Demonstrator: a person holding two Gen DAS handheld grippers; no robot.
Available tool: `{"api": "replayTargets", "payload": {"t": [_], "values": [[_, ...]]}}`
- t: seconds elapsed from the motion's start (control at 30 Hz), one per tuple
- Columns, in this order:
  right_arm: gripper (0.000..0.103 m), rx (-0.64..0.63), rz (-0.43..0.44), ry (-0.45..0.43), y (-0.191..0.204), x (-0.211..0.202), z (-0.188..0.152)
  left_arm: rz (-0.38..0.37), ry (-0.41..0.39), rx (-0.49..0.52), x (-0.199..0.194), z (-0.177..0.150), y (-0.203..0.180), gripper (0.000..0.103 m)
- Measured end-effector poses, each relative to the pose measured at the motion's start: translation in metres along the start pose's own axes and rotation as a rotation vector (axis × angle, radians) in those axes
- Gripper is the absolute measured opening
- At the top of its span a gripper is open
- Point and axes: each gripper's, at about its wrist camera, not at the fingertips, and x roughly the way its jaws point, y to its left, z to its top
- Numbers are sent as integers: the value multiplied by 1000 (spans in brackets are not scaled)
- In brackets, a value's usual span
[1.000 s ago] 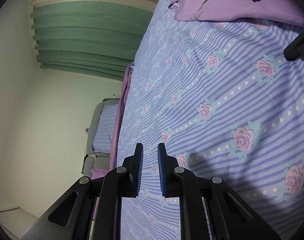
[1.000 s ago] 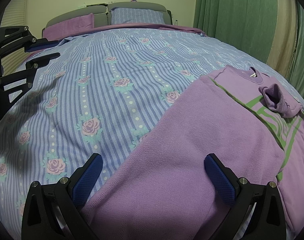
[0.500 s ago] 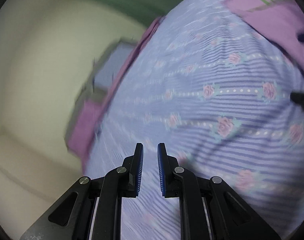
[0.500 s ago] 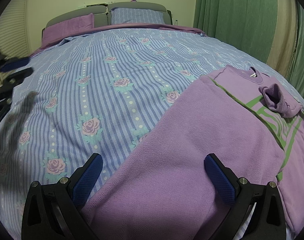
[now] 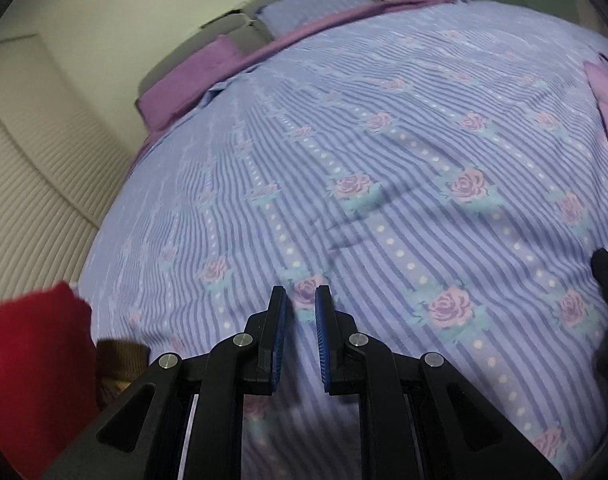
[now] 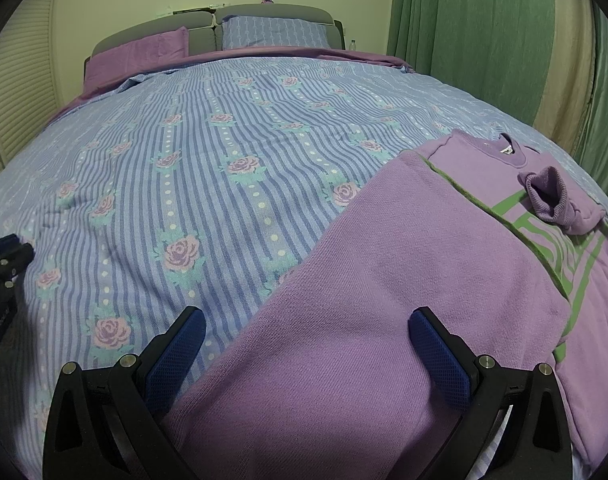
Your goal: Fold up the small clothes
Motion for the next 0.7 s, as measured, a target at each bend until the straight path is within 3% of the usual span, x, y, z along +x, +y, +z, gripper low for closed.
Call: {"api": "replayTargets", "payload": {"t": [0.13, 0.3, 0.6, 0.7], "values": [[103, 0, 0, 0, 0, 0, 0, 121, -49, 86, -2, -15, -23, 16], [103, 0, 1, -1, 0, 0, 0, 325, -75, 224, 0, -19, -61, 16], [103, 0, 1, -1, 1, 0, 0, 378, -86, 264, -6, -23, -75, 16], [103, 0, 1, -1, 1, 0, 0, 437, -95, 303, -3, -24, -83, 16]]}}
